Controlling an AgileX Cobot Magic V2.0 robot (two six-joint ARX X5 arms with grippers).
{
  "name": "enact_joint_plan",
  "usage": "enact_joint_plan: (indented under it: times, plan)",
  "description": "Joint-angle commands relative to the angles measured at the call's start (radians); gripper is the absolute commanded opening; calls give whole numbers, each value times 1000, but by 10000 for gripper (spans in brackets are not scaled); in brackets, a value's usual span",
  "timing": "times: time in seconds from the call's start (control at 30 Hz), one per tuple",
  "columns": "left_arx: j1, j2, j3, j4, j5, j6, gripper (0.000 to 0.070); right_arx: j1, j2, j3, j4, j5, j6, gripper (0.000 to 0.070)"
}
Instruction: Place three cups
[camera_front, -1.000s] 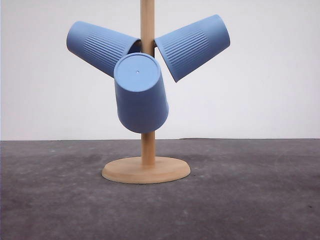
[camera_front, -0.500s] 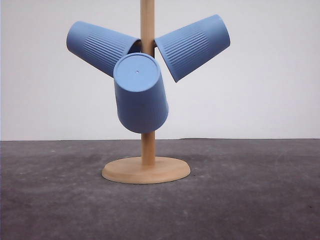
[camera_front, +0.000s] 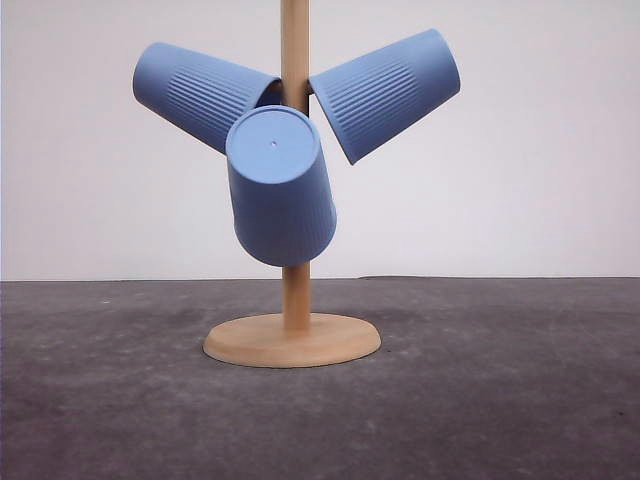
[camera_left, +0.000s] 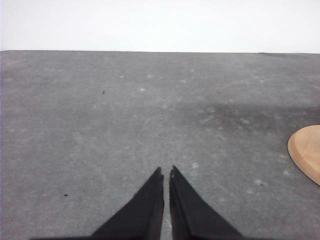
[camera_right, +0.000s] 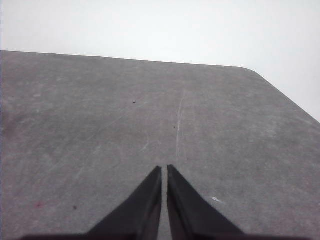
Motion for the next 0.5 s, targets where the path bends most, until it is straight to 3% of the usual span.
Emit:
enact_joint_plan:
  times: [0.0, 0.47]
  plan:
    - [1, -1, -13, 11, -2, 5, 0, -1, 0, -3, 16, 3, 14, 17]
    - [1, -1, -13, 11, -2, 5, 0, -1, 0, -3, 16, 3, 14, 17]
